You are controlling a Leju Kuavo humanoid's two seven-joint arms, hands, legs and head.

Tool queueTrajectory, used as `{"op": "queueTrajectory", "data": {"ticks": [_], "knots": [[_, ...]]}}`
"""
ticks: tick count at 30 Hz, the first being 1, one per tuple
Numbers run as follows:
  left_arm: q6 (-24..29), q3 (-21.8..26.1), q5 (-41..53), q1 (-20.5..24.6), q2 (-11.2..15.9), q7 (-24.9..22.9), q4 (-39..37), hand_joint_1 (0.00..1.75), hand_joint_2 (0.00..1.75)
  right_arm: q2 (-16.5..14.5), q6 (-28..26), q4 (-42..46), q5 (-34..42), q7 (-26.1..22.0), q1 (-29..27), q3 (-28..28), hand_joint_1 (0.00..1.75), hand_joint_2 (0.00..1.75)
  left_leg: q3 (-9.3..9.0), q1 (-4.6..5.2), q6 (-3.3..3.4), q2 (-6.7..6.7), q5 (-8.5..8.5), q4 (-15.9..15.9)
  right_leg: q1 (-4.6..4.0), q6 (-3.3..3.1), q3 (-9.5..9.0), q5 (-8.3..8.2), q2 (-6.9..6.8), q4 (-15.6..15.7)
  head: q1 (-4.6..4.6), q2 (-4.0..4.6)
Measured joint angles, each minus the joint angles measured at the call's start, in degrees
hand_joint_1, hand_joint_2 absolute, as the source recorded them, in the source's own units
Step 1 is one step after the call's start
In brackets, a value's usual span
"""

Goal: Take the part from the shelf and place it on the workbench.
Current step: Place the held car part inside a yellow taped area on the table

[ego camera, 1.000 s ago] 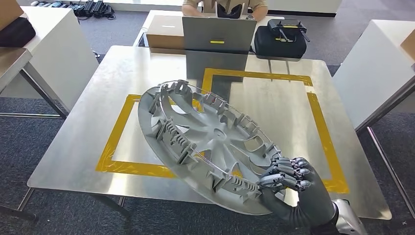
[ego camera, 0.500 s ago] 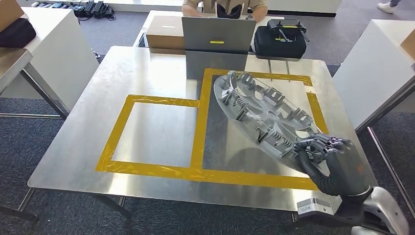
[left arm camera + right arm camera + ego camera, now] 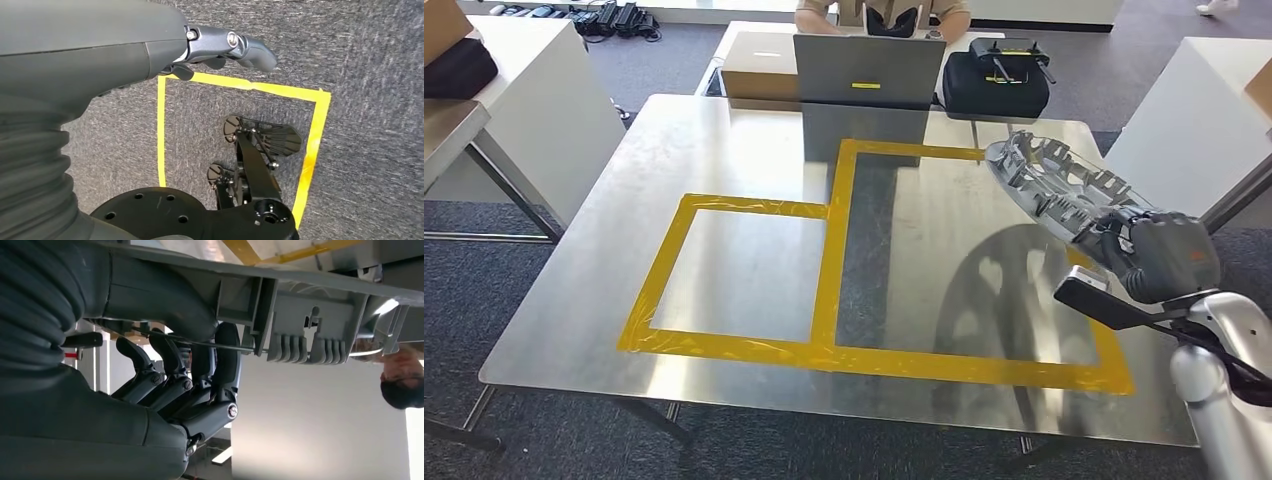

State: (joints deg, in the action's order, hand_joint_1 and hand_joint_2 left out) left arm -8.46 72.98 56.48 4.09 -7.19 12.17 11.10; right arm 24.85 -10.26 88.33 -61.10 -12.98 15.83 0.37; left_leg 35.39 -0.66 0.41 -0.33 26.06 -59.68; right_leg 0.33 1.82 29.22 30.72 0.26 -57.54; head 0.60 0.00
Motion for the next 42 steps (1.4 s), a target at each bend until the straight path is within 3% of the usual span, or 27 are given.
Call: {"op": "queueTrajectory", "data": {"ticks": [11, 19, 26, 42], "knots": [[-0.04, 0.0, 0.48, 0.11, -0.1, -0.33, 0.0, 0.0, 1.75, -7.04, -0.67, -17.64, -9.33, 3.05, 13.13, 12.99, 1.75, 1.75, -0.05, -0.02, -0.24, -0.05, -0.16, 0.2, -0.02, -0.07, 0.06, -0.01, -0.02, -0.05, 0.01, 0.0], [-0.04, 0.0, 0.57, 0.09, -0.17, -0.48, 0.0, 0.0, 1.75, -11.93, -0.73, -23.12, -10.26, 3.69, 16.67, 19.2, 1.75, 1.75, -0.06, -0.02, -0.26, -0.07, -0.17, 0.25, -0.02, -0.11, 0.06, 0.02, -0.03, -0.05, 0.01, 0.0], [-0.04, 0.0, 0.58, 0.06, -0.17, -0.85, 0.0, 0.0, 1.75, -14.63, -0.7, -25.39, -10.5, 4.14, 17.1, 22.27, 1.75, 1.75, -0.08, -0.02, -0.26, -0.09, -0.17, 0.25, -0.01, -0.11, 0.06, 0.02, -0.04, -0.05, 0.01, 0.0], [-1.15, -0.14, 1.96, -0.25, -0.16, 1.84, 0.0, 0.0, 1.75, -14.85, -1.8, -25.68, -9.65, 4.93, 12.69, 23.74, 1.75, 1.75, -0.08, -0.02, -0.26, -0.08, -0.17, 0.25, -0.01, -0.12, 0.08, 0.02, -0.03, -0.04, 0.02, 0.0]]}}
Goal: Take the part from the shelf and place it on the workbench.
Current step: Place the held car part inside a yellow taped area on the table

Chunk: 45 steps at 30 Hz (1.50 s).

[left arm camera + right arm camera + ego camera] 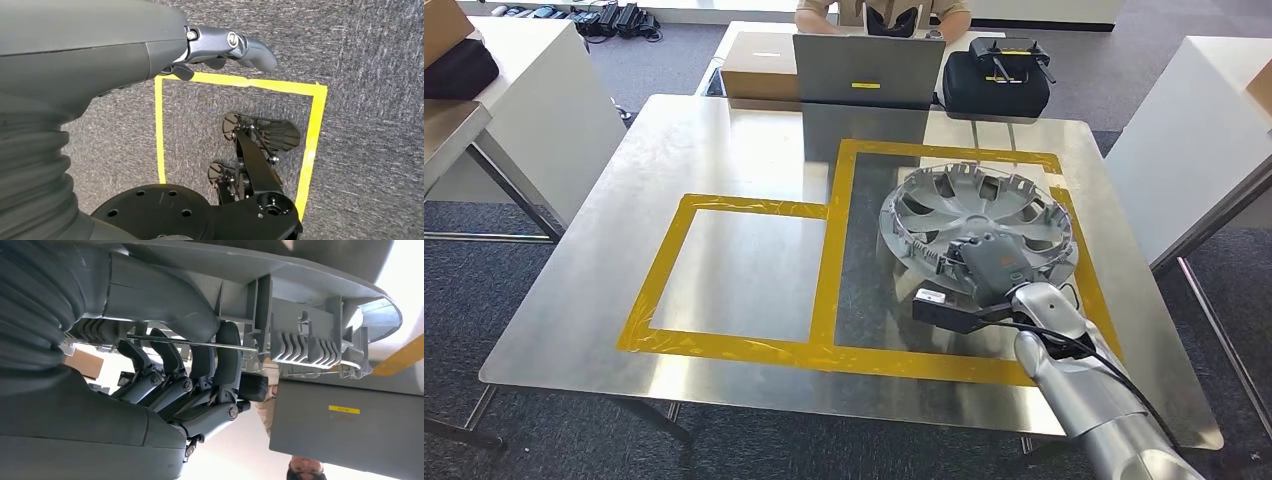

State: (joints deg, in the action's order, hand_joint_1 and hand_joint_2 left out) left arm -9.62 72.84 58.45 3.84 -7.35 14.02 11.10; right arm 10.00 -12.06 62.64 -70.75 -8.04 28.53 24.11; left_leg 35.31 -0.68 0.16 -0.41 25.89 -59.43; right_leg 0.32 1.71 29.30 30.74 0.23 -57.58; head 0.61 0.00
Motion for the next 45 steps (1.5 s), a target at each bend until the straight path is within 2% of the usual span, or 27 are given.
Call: {"op": "queueTrajectory", "data": {"ticks": [3, 7, 11, 15, 24, 28, 31, 36, 45], "knots": [[-0.02, -0.02, -0.01, -0.11, 0.01, 0.39, 0.0, 0.0, 1.75, 0.19, -0.03, 0.0, 0.37, -0.09, -0.27, 0.0, 1.75, 1.75, 0.0, 0.0, 0.0, 0.0, 0.0, 0.0, 0.0, 0.0, 0.0, 0.0, 0.0, 0.0, 0.0, 0.0], [-0.08, -0.04, -0.16, -0.19, 0.01, 0.87, 0.0, 0.0, 1.75, 0.36, -0.08, 0.0, 0.82, -0.63, -0.32, -0.02, 0.0, 0.0, -0.01, 0.0, 0.0, 0.01, 0.0, 0.0, 0.01, 0.0, 0.0, -0.01, 0.01, 0.0, 0.0, 0.01], [-0.08, -0.04, -0.22, -0.21, 0.01, 0.91, 0.0, 0.0, 1.75, 0.44, -0.09, 0.0, 1.04, -0.79, -0.45, -0.02, 0.0, 0.0, -0.01, 0.0, 0.0, 0.01, 0.0, 0.0, 0.0, -0.02, -0.01, -0.02, 0.01, 0.0, -0.01, 0.0], [0.05, -0.04, -0.09, -0.21, 0.01, 0.96, 0.0, 0.0, 0.0, 0.47, -0.09, 0.0, 1.09, -0.85, -0.44, -0.02, 0.0, 0.0, -0.02, 0.0, 0.0, 0.01, 0.0, 0.0, 0.0, -0.02, -0.02, -0.02, 0.01, 0.0, 0.0, 0.0], [0.35, -0.04, -0.09, -0.21, 0.01, 0.99, 0.0, 0.0, 0.0, 0.45, -0.14, 0.02, 1.64, -0.93, -0.44, -0.08, 0.0, 0.0, -0.02, 0.0, -0.01, 0.01, -0.01, 0.0, 0.0, -0.03, -0.03, -0.02, 0.01, 0.0, 0.0, 0.0], [0.37, -0.04, -0.26, -0.21, 0.01, 0.91, 0.0, 0.0, 0.0, 0.45, -0.79, 0.41, 5.13, -2.67, -0.5, -1.08, 0.0, 0.0, -0.03, 0.0, 0.0, 0.0, -0.01, 0.0, 0.0, -0.04, -0.03, -0.03, 0.0, 0.0, -0.01, 0.0], [0.37, -0.04, -0.81, -0.21, 0.01, 0.91, 0.0, 0.0, 0.0, 0.45, -1.64, 2.2, 12.77, -5.82, -1.03, -3.24, 0.0, 0.0, -0.04, 0.0, 0.0, 0.0, -0.01, 0.0, 0.01, -0.04, -0.01, -0.03, 0.0, 0.0, 0.0, 0.0], [0.47, 0.13, -1.89, -0.22, 0.01, 1.02, 0.0, 0.0, 0.0, 0.45, -1.21, 10.5, 27.83, -12.0, -3.98, -10.59, 0.0, 0.0, -0.04, 0.01, 0.0, -0.02, 0.0, 0.0, 0.01, -0.04, 0.0, -0.03, -0.02, 0.01, -0.01, 0.0], [1.22, 0.81, -2.88, -0.24, -0.03, 1.8, 0.0, 0.0, 0.0, 0.19, 2.96, 31.97, 48.22, -23.81, -15.34, -24.07, 0.0, 0.0, -0.04, 0.01, 0.0, -0.05, 0.02, 0.0, 0.01, -0.06, 0.01, 0.0, -0.1, 0.03, -0.01, 0.0]]}}
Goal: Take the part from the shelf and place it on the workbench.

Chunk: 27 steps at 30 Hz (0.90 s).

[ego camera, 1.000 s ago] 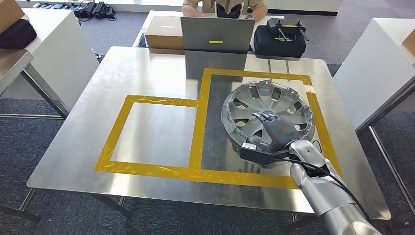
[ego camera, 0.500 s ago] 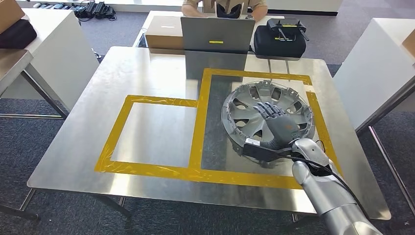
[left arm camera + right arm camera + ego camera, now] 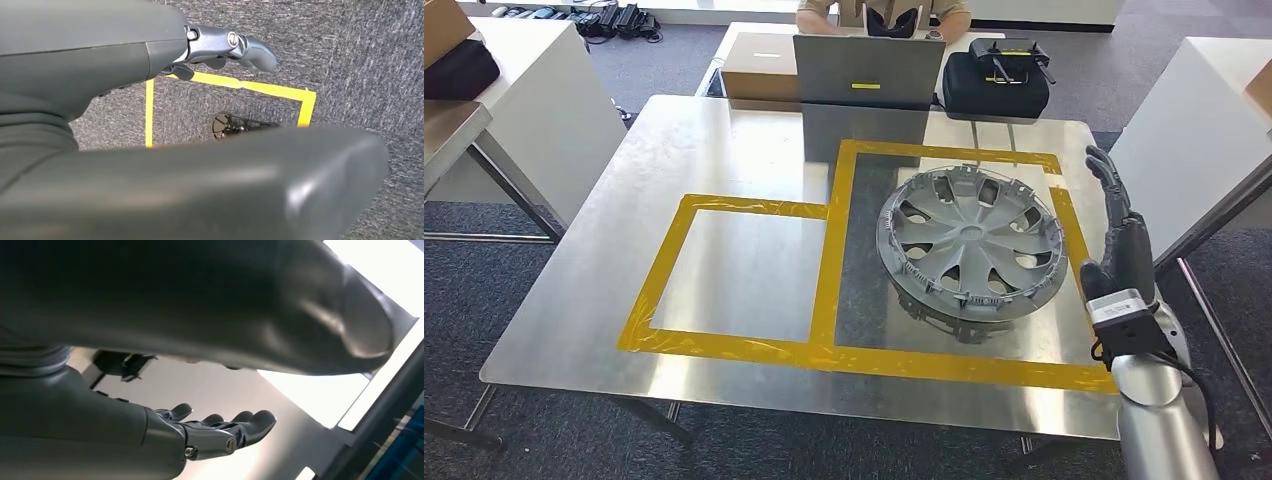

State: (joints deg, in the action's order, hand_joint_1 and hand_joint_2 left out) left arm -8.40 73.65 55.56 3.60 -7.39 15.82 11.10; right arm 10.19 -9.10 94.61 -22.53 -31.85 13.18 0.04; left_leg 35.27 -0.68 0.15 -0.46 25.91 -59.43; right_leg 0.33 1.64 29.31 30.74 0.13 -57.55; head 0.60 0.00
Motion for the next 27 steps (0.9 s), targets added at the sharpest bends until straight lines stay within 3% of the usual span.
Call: {"op": "queueTrajectory", "data": {"ticks": [9, 15, 17, 19, 20, 21, 22, 24, 26, 27], "knots": [[0.43, 0.7, -0.24, 0.25, 0.36, -0.23, 0.08, 0.0, 0.0, -0.81, 4.75, 14.77, 8.7, -5.29, -8.93, -7.2, 0.0, 0.0, -0.02, 0.44, 0.31, 0.02, 0.23, -0.12, 0.33, 0.17, -0.05, 0.03, 0.01, 0.12, 0.01, 0.0], [0.46, 0.73, -0.23, 0.4, 0.67, -0.18, 0.17, 0.0, 0.0, -2.35, 4.92, 20.09, 8.28, -7.12, -13.16, -7.42, 0.0, 0.0, -0.3, 0.47, 1.33, 0.16, -0.11, 0.44, 0.71, 1.06, -0.2, 0.42, 0.06, -0.2, -0.02, 0.0], [0.46, 0.74, -0.22, 0.46, 0.67, -0.14, 0.21, 0.0, 0.0, -2.82, 5.04, 21.27, 8.19, -7.74, -14.1, -7.4, 0.0, 0.0, -0.51, 0.14, 1.77, 0.34, -0.49, 1.1, 0.75, 1.32, 1.31, 3.11, 0.05, -3.85, -0.27, 0.0], [0.5, 0.75, -0.21, 0.46, 0.7, -0.13, 0.26, 0.0, 0.0, -3.24, 5.19, 21.83, 8.21, -7.99, -14.98, -7.38, 0.0, 0.0, -0.4, 0.12, 1.86, 0.45, -0.61, 1.19, 0.8, 1.56, 4.61, 6.96, 0.05, -11.13, -0.51, 0.0], [0.52, 0.75, -0.21, 0.46, 0.7, -0.13, 0.27, 0.0, 0.0, -3.43, 5.24, 22.01, 8.22, -8.0, -15.42, -7.37, 0.0, 0.0, -0.29, 0.1, 1.79, 0.5, -0.67, 1.16, 0.86, 1.67, 5.95, 7.99, 0.05, -14.12, -0.55, 0.0], [0.56, 0.75, -0.2, 0.46, 0.7, -0.13, 0.27, 0.0, 0.0, -3.59, 5.27, 22.17, 8.27, -8.0, -15.84, -7.36, 0.0, 0.0, -0.18, 0.05, 1.68, 0.53, -0.75, 1.1, 0.96, 1.76, 6.43, 7.89, 0.04, -15.36, -0.59, 0.0], [0.58, 0.75, -0.17, 0.46, 0.68, -0.15, 0.27, 0.0, 0.0, -3.71, 5.31, 22.36, 8.4, -8.01, -16.16, -7.35, 0.0, 0.0, -0.04, -0.03, 1.53, 0.55, -0.85, 1.0, 1.09, 1.85, 5.8, 6.7, 0.03, -14.3, -0.63, 0.0], [0.63, 0.75, 0.02, 0.48, 0.68, -0.2, 0.3, 0.0, 0.0, -3.8, 5.51, 22.82, 8.91, -8.01, -16.57, -7.35, 0.0, 0.0, 0.34, -0.28, 1.05, 0.53, -1.09, 0.61, 1.4, 2.04, 1.94, 3.22, -0.04, -7.0, -0.73, 0.0], [0.69, 0.74, 0.36, 0.52, 0.81, -0.24, 0.38, 0.0, 0.0, -3.78, 5.74, 23.34, 9.79, -8.01, -17.1, -7.43, 0.0, 0.0, 0.62, -0.35, 0.21, 0.34, -1.43, 0.26, 1.27, 1.5, -0.75, 0.96, 0.17, -1.66, -0.82, 0.0], [0.72, 0.73, 0.53, 0.55, 0.9, -0.28, 0.43, 0.0, 0.0, -3.75, 5.81, 23.58, 10.26, -8.01, -17.41, -7.51, 0.0, 0.0, 0.71, -0.31, -0.3, 0.23, -1.68, 0.21, 1.1, 0.93, -0.94, 0.79, 0.29, -0.93, -0.83, 0.0]]}}
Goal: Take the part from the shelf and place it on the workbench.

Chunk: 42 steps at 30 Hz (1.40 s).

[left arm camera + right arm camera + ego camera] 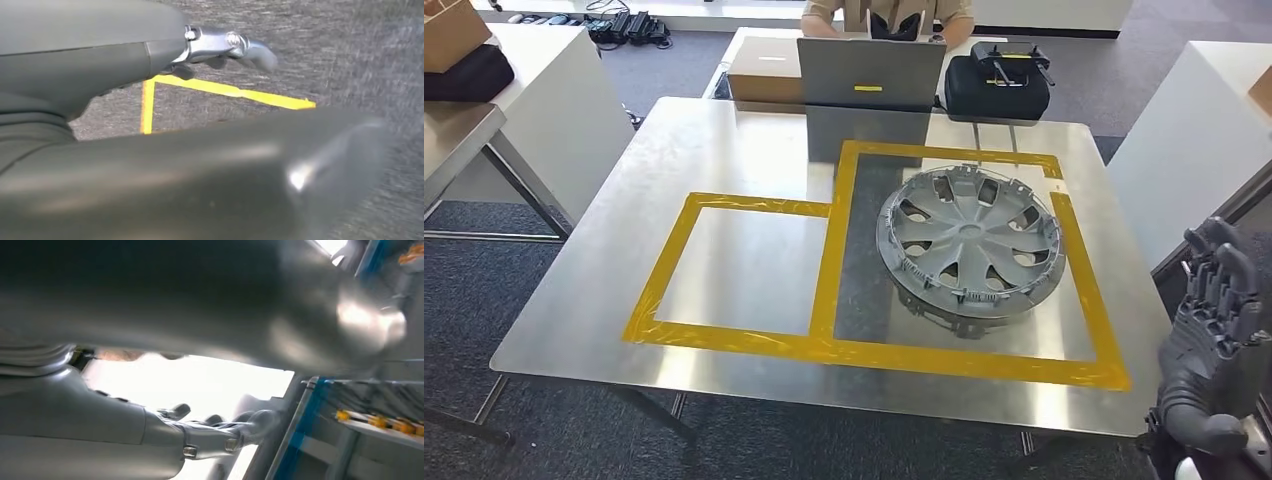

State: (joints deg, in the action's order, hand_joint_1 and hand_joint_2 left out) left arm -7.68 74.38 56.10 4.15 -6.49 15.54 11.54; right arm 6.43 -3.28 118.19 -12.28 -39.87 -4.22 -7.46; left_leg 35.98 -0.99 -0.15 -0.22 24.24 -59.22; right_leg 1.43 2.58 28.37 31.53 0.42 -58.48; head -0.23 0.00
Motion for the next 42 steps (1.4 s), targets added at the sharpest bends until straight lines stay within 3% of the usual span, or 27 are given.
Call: {"op": "queueTrajectory", "data": {"ticks": [2, 4, 7, 8, 9, 10, 11, 13, 15, 18, 19, 20, 22, 23, 24, 25, 26, 28, 30, 31, 33, 34, 36, 38, 39, 41, 42], "knots": [[0.02, -0.01, 0.21, 0.02, 0.08, -0.11, 0.05, 0.0, 0.0, 0.04, -0.03, 0.64, 0.81, -0.03, -0.92, -0.19, 0.0, 0.0, 0.17, -0.01, -0.98, -0.11, -0.6, 0.22, -0.19, -1.21, 0.65, -0.42, 0.08, -0.12, 0.11, 0.0], [0.02, -0.01, 0.28, -0.06, 0.09, -0.24, 0.04, 0.0, 0.0, 0.05, -0.32, 1.44, 1.08, -0.03, -1.97, -0.3, 0.0, 0.0, 0.82, -0.16, -1.65, -0.05, 0.77, -0.83, -0.13, -2.28, 1.39, -1.21, -0.07, 0.06, 0.31, 0.0], [-0.02, -0.01, 0.3, -0.02, 0.12, -0.32, 0.04, 0.0, 0.0, 0.04, -1.04, 2.85, 0.66, -0.02, -4.22, -0.33, 0.0, 0.0, 3.62, -0.2, -1.9, 0.03, 8.43, -9.91, -0.26, -3.15, 3.06, -2.7, -0.28, 0.1, 0.84, 0.0], [-0.03, -0.01, 0.31, -0.01, 0.13, -0.31, 0.04, 0.0, 0.0, 0.04, -1.24, 3.26, 0.44, -0.02, -5.08, -0.32, 0.0, 0.0, 4.33, -0.16, -1.91, 0.02, 10.28, -13.31, -0.41, -3.21, 3.72, -3.18, -0.33, 0.06, 0.96, 0.0], [-0.03, -0.01, 0.31, -0.03, 0.14, -0.29, 0.05, 0.0, 0.0, 0.04, -1.43, 3.62, 0.28, -0.02, -5.86, -0.3, 0.0, 0.0, 4.22, -0.11, -1.82, 0.02, 10.92, -15.23, -0.56, -3.23, 4.38, -3.65, -0.36, 0.02, 1.03, 0.0], [-0.04, -0.01, 0.32, -0.04, 0.14, -0.27, 0.05, 0.0, 0.0, 0.04, -1.62, 3.93, 0.18, -0.02, -6.54, -0.28, 0.0, 0.0, 3.09, -0.06, -1.65, 0.02, 10.46, -15.13, -0.69, -3.2, 5.01, -4.11, -0.37, -0.03, 1.09, 0.0], [-0.06, -0.01, 0.32, -0.03, 0.14, -0.26, 0.05, 0.0, 0.0, 0.04, -1.82, 4.22, 0.13, -0.02, -7.15, -0.27, 0.0, 0.0, 0.83, 0.01, -1.36, 0.02, 9.24, -12.77, -0.81, -3.13, 5.56, -4.55, -0.36, -0.06, 1.14, 0.0], [-0.11, -0.01, 0.32, 0.07, 0.18, -0.26, 0.08, 0.0, 0.0, 0.04, -2.36, 4.85, 0.05, -0.03, -8.17, -0.26, 0.0, 0.0, -5.26, 0.33, -0.64, 0.0, 7.41, -4.48, -0.97, -2.83, 6.28, -5.29, -0.36, -0.16, 1.2, 0.0], [-0.14, -0.02, 0.32, 0.17, 0.26, -0.26, 0.11, 0.0, 0.0, 0.05, -3.13, 5.49, 0.05, -0.04, -9.24, -0.25, 0.0, 0.0, -8.46, 0.75, -0.16, -0.04, 7.06, 0.71, -0.99, -2.22, 6.44, -5.93, -0.39, -0.14, 1.19, 0.0], [-0.14, -0.03, 0.36, 0.15, 0.31, -0.26, 0.12, 0.0, 0.0, 0.14, -4.18, 6.44, 0.1, -0.04, -11.06, -0.21, 0.0, 0.0, -7.91, 0.9, 0.83, 0.07, 6.35, 1.67, -0.84, -1.08, 6.65, -6.59, -0.39, 0.0, 1.25, 0.0], [-0.14, -0.03, 0.39, 0.15, 0.31, -0.26, 0.13, 0.0, 0.0, 0.19, -4.46, 6.73, 0.08, -0.02, -11.65, -0.21, 0.0, 0.0, -7.45, 0.79, 1.32, 0.21, 5.8, 1.81, -0.8, -0.81, 7.06, -5.67, -0.34, -0.67, 1.16, 0.0], [-0.14, -0.03, 0.46, 0.14, 0.29, -0.26, 0.13, 0.0, 0.0, 0.26, -4.73, 6.98, 0.04, -0.02, -12.19, -0.21, 0.0, 0.0, -6.88, 0.65, 1.72, 0.37, 5.18, 1.96, -0.77, -0.56, 7.74, -3.73, -0.3, -2.36, 1.05, 0.0], [-0.17, -0.03, 0.68, 0.14, 0.3, -0.26, 0.14, 0.0, 0.0, 0.38, -5.21, 7.28, 0.1, 0.01, -13.18, -0.21, 0.0, 0.0, -5.41, 0.63, 2.17, 0.62, 4.02, 1.94, -0.68, -0.14, 9.67, 2.02, -0.27, -8.78, 0.73, 0.0], [-0.19, -0.03, 0.81, 0.12, 0.3, -0.26, 0.14, 0.0, 0.0, 0.42, -5.43, 7.35, 0.21, 0.01, -13.68, -0.21, 0.0, 0.0, -4.62, 0.65, 2.21, 0.7, 3.46, 1.87, -0.66, 0.05, 10.42, 4.12, -0.27, -12.3, 0.64, 0.0], [-0.2, -0.03, 0.92, 0.11, 0.3, -0.26, 0.14, 0.0, 0.0, 0.43, -5.6, 7.4, 0.34, 0.01, -14.18, -0.21, 0.0, 0.0, -3.84, 0.67, 2.2, 0.77, 2.89, 1.76, -0.65, 0.17, 10.6, 4.92, -0.27, -14.77, 0.59, 0.0], [-0.21, -0.03, 1.02, 0.1, 0.3, -0.26, 0.14, 0.0, 0.0, 0.43, -5.75, 7.43, 0.5, 0.01, -14.66, -0.21, 0.0, 0.0, -3.07, 0.68, 2.12, 0.83, 2.37, 1.59, -0.63, 0.22, 9.9, 4.36, -0.28, -15.48, 0.53, 0.0], [-0.22, -0.03, 1.07, 0.1, 0.3, -0.26, 0.13, 0.0, 0.0, 0.43, -5.88, 7.51, 0.64, 0.01, -15.09, -0.21, 0.0, 0.0, -2.29, 0.67, 2.0, 0.86, 1.88, 1.37, -0.61, 0.2, 8.09, 2.84, -0.29, -13.97, 0.47, 0.0], [-0.24, -0.03, 1.13, 0.12, 0.3, -0.26, 0.13, 0.0, 0.0, 0.43, -5.99, 7.75, 0.84, 0.01, -15.67, -0.21, 0.0, 0.0, -0.93, 0.71, 1.6, 0.9, 1.04, 0.75, -0.63, -0.05, 2.16, 0.54, -0.31, -6.2, 0.34, 0.0], [-0.25, -0.03, 1.13, 0.16, 0.32, -0.26, 0.14, 0.0, 0.0, 0.42, -5.96, 7.95, 0.98, -0.02, -16.19, -0.31, 0.0, 0.0, -0.3, 0.81, 0.97, 0.89, 0.31, 0.33, -0.89, -0.75, -1.91, 0.63, -0.26, 0.11, 0.34, 0.0], [-0.25, -0.03, 1.12, 0.17, 0.33, -0.26, 0.14, 0.0, 0.0, 0.41, -5.75, 7.99, 1.02, 0.0, -16.49, -0.44, 0.0, 0.0, -0.23, 0.83, 0.61, 0.87, -0.1, 0.33, -1.06, -1.2, -2.44, 1.0, -0.23, 1.29, 0.36, 0.0], [-0.25, -0.02, 1.1, 0.13, 0.41, -0.26, 0.14, 0.0, 0.0, 0.14, -4.96, 8.04, 1.02, -0.01, -17.18, -0.83, 0.0, 0.0, -0.14, 0.73, -0.14, 0.79, -0.8, 0.51, -1.08, -2.13, -1.84, 0.19, -0.29, 1.55, 0.37, 0.0], [-0.25, -0.02, 1.09, 0.07, 0.42, -0.27, 0.13, 0.0, 0.0, -0.11, -4.51, 8.04, 0.97, 0.02, -17.47, -1.01, 0.0, 0.0, 0.17, 0.66, -0.49, 0.7, -0.2, 0.13, -1.01, -2.63, -1.31, -0.38, -0.36, 1.62, 0.4, 0.0], [-0.25, -0.01, 1.06, -0.05, 0.39, -0.23, 0.11, 0.0, 0.0, -0.78, -3.9, 8.07, 0.91, 0.0, -18.14, -1.27, 0.0, 0.0, 1.43, 0.5, -1.07, 0.53, 4.18, -3.51, -0.83, -3.33, 0.12, -1.73, -0.51, 1.81, 0.66, 0.0], [-0.25, -0.01, 1.04, -0.09, 0.3, -0.03, 0.11, 0.0, 0.0, -1.44, -3.5, 8.08, 0.91, 0.01, -18.87, -1.63, 0.0, 0.0, 2.85, 0.45, -1.52, 0.48, 9.78, -10.43, -0.87, -3.49, 1.81, -3.03, -0.53, 1.74, 0.96, 0.0], [-0.25, -0.01, 1.04, -0.09, 0.3, 0.09, 0.11, 0.0, 0.0, -1.78, -3.2, 8.07, 1.0, 0.02, -19.17, -1.92, 0.0, 0.0, 3.03, 0.44, -1.66, 0.48, 10.95, -13.37, -0.88, -3.43, 2.7, -3.69, -0.55, 1.66, 1.03, 0.0], [-0.24, -0.01, 1.04, -0.1, 0.3, 0.24, 0.11, 0.0, 0.0, -2.4, -2.52, 8.05, 1.32, 0.02, -19.57, -2.68, 0.0, 0.0, 1.08, 0.43, -1.68, 0.48, 9.28, -14.42, -0.88, -3.18, 4.5, -4.91, -0.57, 1.35, 1.14, 0.0], [-0.24, -0.02, 1.04, -0.09, 0.3, 0.29, 0.11, 0.0, 0.0, -2.7, -2.08, 8.01, 1.52, 0.02, -19.71, -3.17, 0.0, 0.0, -1.31, 0.43, -1.58, 0.48, 7.62, -12.03, -0.86, -2.99, 5.34, -5.43, -0.57, 1.14, 1.19, 0.0]]}}
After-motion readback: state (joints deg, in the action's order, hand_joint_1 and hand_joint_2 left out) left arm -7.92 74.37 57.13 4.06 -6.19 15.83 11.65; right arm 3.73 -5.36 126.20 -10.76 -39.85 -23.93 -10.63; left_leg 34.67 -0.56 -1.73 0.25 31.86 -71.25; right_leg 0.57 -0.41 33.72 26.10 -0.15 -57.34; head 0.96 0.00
